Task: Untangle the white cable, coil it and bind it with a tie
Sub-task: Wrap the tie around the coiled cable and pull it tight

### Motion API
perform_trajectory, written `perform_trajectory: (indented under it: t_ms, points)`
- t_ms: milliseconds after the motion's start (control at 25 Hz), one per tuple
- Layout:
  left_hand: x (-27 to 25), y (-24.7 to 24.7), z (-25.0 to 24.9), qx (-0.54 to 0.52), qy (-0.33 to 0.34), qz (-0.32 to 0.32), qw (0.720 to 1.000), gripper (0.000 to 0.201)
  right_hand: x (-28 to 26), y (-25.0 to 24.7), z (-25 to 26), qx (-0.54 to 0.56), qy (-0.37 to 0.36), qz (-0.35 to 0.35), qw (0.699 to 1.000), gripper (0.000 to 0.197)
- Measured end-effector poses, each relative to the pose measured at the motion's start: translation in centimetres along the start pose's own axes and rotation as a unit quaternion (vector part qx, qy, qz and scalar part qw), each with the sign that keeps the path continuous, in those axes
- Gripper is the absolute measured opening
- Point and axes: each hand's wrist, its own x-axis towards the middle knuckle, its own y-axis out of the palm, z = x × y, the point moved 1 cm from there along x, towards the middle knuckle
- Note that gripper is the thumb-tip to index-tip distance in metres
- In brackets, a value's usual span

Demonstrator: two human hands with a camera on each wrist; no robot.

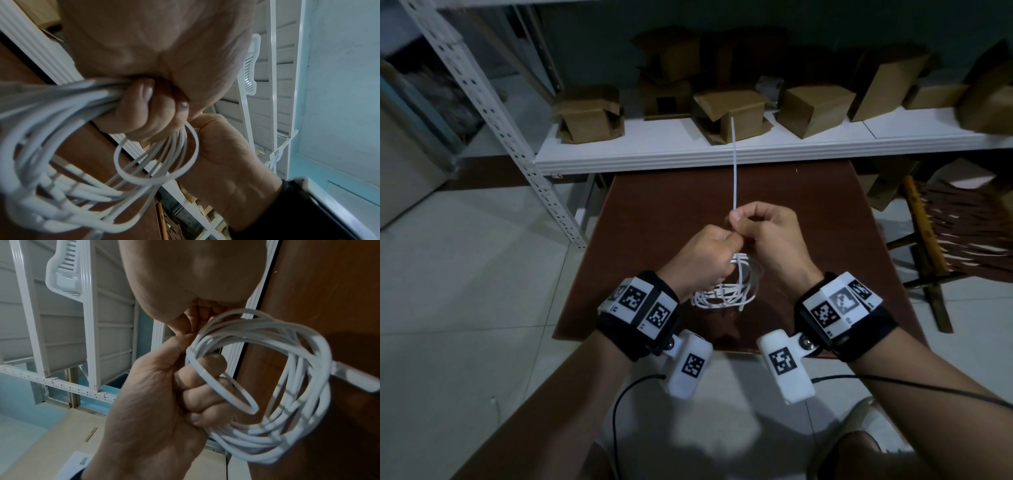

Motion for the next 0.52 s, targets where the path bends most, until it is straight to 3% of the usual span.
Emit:
perform_trajectory:
  t_ms: [240,360,520]
  points:
    - [-0.1,0.4,-0.2,-0.038,-0.016,0.047,0.998,0.031,0.4,-0.7,0.5,-0.013,-0.001,-0.032,0.999,0.016]
    - [-0.2,-0.2,-0.3,-0.065,-0.026,0.063,0.996,0.024,0.2,-0.7,0.8,0.029,0.027,0.018,0.999,0.010]
    - [-0.4,-1.0,-0.5,-0.122,-0.044,0.092,0.987,0.029,-0.4,-0.9,1.3,0.041,0.046,0.122,0.991,0.020]
